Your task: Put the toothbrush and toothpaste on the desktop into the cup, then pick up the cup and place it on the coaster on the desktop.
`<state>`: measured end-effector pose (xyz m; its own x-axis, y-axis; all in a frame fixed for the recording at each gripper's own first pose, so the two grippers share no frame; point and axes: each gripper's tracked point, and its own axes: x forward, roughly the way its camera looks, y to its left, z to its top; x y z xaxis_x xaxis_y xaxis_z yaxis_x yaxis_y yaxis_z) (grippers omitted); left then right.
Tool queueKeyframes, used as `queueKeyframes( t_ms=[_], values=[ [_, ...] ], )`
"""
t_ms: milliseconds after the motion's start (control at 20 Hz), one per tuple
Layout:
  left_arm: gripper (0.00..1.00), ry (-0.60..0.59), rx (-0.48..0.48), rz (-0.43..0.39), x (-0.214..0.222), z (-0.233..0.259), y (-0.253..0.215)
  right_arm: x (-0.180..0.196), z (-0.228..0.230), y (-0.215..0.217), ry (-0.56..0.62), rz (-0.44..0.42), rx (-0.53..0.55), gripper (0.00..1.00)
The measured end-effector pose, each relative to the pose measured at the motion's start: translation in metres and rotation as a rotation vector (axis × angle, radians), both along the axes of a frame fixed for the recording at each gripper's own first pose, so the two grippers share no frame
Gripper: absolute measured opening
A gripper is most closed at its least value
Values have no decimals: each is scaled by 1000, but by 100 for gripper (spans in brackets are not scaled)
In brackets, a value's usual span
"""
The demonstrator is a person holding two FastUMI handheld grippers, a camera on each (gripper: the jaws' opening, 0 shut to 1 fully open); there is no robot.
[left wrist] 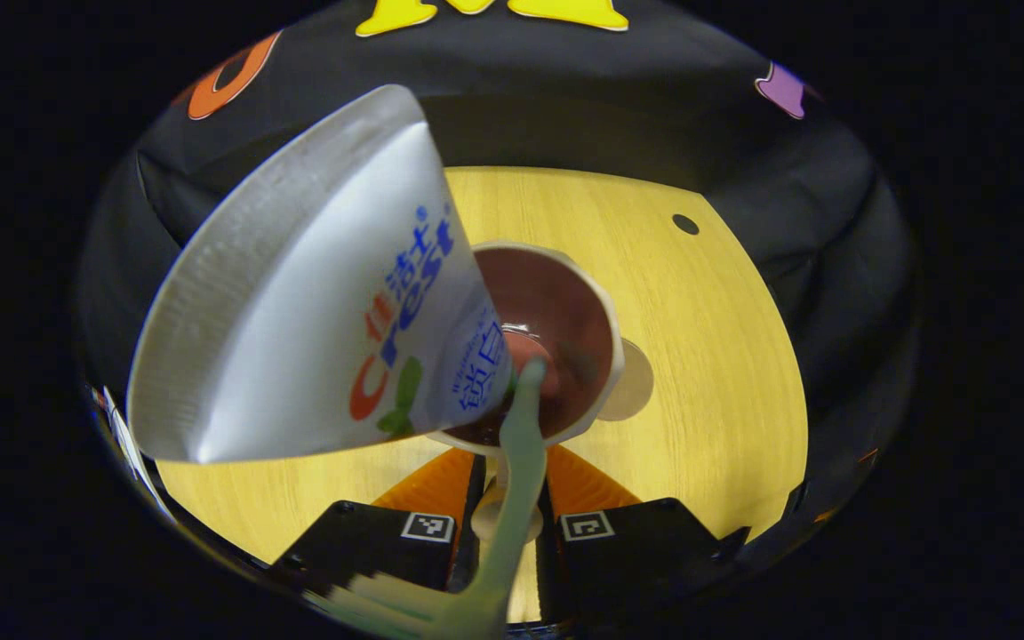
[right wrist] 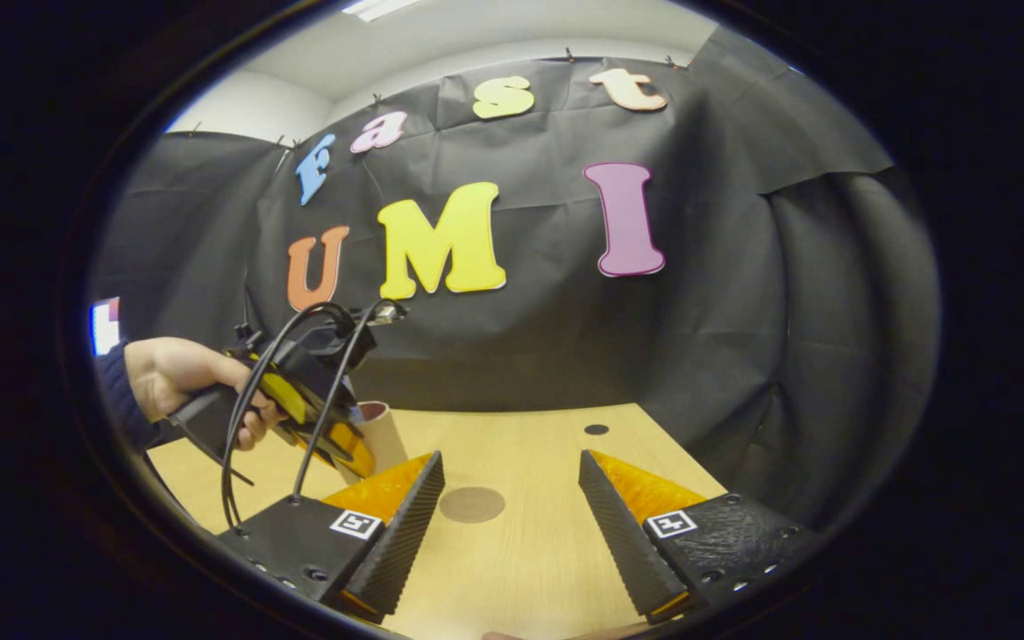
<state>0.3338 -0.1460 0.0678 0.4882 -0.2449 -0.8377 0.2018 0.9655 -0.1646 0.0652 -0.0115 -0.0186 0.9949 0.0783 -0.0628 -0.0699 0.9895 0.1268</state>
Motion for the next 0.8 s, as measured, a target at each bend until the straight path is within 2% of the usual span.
queueKeyframes(
  t_ms=[50,350,400,450,800],
  values=[
    [29,10,0,-9,12,6,-12,0,1,-2,-6,-6,-6,92],
    [29,44,-16,-72,90,60,-78,0,14,-26,-60,-75,-30,93],
    [34,41,-16,-83,106,72,-87,-1,14,-30,-65,-81,-27,92],
    [29,40,-9,-89,123,83,-93,-1,17,-33,-69,-84,-23,92],
    [30,31,41,-86,257,171,-110,6,13,-52,-57,-113,0,92]
  ],
)
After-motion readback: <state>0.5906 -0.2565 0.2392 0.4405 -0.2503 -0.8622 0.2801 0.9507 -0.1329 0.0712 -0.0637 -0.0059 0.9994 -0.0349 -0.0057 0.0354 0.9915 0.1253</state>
